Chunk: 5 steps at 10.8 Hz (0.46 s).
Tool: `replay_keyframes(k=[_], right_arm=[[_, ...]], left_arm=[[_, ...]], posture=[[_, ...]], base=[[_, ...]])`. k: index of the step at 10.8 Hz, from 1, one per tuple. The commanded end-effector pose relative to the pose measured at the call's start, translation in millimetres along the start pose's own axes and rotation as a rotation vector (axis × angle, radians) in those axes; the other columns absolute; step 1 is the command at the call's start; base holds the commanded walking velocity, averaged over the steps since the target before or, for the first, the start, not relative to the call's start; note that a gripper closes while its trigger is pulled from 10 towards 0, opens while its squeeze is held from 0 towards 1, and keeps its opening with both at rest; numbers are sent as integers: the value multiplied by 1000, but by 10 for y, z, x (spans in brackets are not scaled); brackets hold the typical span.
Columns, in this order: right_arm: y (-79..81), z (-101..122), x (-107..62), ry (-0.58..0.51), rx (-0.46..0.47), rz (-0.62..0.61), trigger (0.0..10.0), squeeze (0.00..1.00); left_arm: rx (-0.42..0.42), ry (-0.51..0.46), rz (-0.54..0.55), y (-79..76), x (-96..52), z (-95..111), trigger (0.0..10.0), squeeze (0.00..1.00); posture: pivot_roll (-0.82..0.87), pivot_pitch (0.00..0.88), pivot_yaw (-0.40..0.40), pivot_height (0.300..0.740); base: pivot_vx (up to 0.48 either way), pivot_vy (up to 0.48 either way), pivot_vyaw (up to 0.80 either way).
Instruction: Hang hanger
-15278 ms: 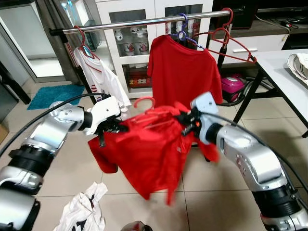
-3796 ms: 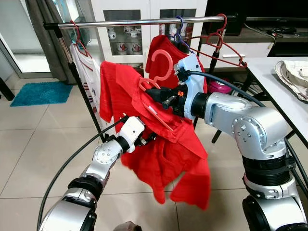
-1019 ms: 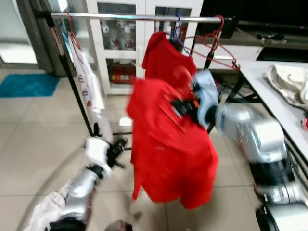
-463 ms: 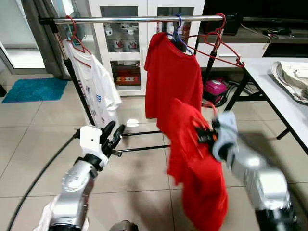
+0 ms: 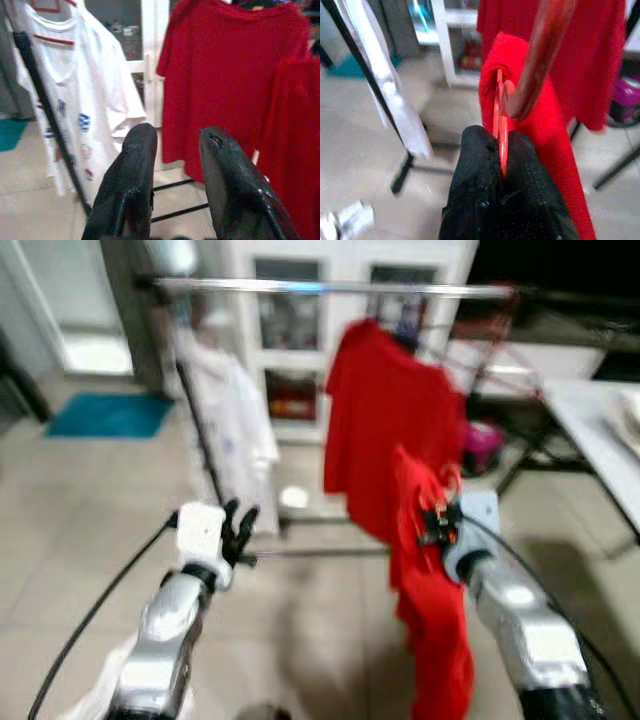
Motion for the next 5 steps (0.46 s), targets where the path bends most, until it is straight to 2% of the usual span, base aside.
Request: replay_keyframes(k=[1,2,3,5], right_arm=[[-119,122,-12,-57,37,-32,10000,0],[-100,124,-5,-59,52,-18,10000,0],[-70,116,0,-54,29,1,10000,0],[4,161,13,-75,-65,25,10000,0]], left_arm=[[-3,-31,1,-14,58,120,10000,0],[-16,-35,10,2,73,147,10000,0],[-19,-33,14,6,79,149,10000,0],[-23,-34,16,-3,89,155,10000,0]], posture=[[-43,0,43,740],[-45,0,48,740],[-45,0,48,740],[-47,0,51,740]], base=[[390,0,0],[394,0,0],[390,0,0],[390,0,0]])
Point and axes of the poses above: a point about 5 cm out from each wrist's last joint towards the gripper, its own x axis pointing out of the wrist towards the gripper, its own z axis along the axis of the wrist's last joint, y = z × x, the point moved 6 cm from there along x, pointing out of the wrist towards the gripper, and after that the axes turned 8 degrees about x, right-handed, at the moved point
